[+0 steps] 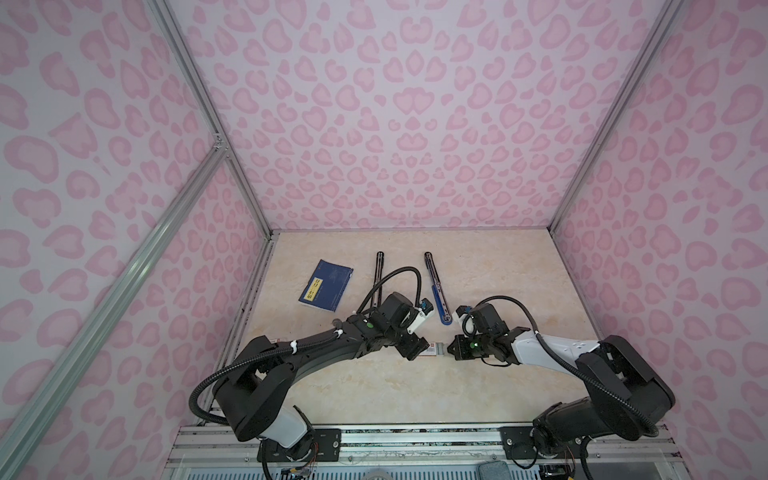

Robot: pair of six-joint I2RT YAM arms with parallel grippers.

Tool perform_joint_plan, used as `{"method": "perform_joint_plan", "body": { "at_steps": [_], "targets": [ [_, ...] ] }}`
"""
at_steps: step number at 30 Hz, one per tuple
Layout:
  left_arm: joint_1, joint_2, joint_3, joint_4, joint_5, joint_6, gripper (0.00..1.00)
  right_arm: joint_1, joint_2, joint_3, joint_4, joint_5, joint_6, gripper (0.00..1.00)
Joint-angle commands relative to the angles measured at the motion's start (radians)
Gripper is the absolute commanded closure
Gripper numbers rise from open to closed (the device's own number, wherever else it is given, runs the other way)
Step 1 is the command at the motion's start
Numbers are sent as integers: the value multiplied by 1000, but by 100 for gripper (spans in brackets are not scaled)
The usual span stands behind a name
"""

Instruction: Load the staples into the stapler

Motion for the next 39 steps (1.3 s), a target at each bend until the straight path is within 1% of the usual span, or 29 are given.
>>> {"method": "perform_joint_plan", "body": {
  "at_steps": [1,6,12,16,20,26,29,33,39],
  "targets": [
    [3,46,11,15,19,262,24,0,8,-15,-60,7,-5,100],
    [3,124,24,16,68,383,26,0,5,-23,-60,6,2,100],
    [4,201,86,-21,111,439,27,1,2,-24,-57,9,12,100],
    [5,240,117,-61,119,474,29,0,9,-20,-55,10,17,100],
    [6,262,136,-100,151,490,31,0,18,-15,-55,12,16,100],
    [5,293,136,-127,166,491,35,0,24,-13,-53,13,17,100],
    [6,292,124,-99,155,470,38,0,26,-15,-52,16,16,100],
    [5,308,142,-117,145,460,48,0,23,-15,-58,23,19,100],
    [7,306,142,-134,125,463,51,-19,-11,-21,-97,53,22,100]
  ]
}}
